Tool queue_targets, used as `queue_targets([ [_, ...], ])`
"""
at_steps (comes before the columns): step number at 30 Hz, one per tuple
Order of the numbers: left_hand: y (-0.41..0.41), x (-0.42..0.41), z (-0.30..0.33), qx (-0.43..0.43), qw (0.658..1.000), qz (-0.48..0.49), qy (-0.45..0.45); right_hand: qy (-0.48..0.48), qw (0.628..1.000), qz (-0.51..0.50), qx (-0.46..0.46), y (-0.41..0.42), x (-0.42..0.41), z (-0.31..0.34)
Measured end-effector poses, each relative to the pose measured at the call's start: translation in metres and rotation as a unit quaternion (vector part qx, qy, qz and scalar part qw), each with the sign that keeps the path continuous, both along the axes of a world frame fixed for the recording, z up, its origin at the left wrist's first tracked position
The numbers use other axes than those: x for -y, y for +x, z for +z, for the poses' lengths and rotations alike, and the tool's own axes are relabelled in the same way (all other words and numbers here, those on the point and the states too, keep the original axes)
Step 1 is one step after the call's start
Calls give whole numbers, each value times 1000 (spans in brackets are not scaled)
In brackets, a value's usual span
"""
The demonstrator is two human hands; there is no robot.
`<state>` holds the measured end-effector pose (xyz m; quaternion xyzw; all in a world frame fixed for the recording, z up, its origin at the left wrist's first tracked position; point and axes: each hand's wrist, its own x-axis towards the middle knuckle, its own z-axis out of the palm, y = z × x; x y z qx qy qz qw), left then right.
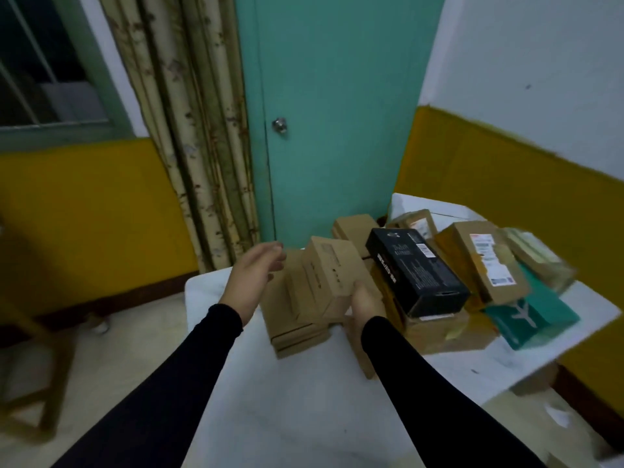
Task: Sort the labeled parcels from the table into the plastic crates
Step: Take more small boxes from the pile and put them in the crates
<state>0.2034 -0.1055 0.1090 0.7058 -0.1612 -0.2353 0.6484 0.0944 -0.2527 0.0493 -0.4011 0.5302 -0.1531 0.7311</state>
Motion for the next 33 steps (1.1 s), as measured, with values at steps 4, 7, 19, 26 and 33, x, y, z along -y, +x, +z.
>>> queue_targets([
  [4, -18, -11, -4, 6, 999, 29, 24, 106, 994, 9, 29, -1, -3, -14],
  [7, -26, -27, -6, 13, 998, 44, 40, 173, 982, -6, 76, 2, -5, -20],
  [19, -37, -74, -16, 40, 985, 32, 164, 182, 971, -86, 132, -11, -16, -12],
  [26, -25, -84, 12, 14, 990, 106, 92, 48, 979, 91, 175, -18, -32, 25],
  [33, -13, -114, 46, -76, 993, 87, -30, -89, 954, 200, 208, -12, -56, 66],
])
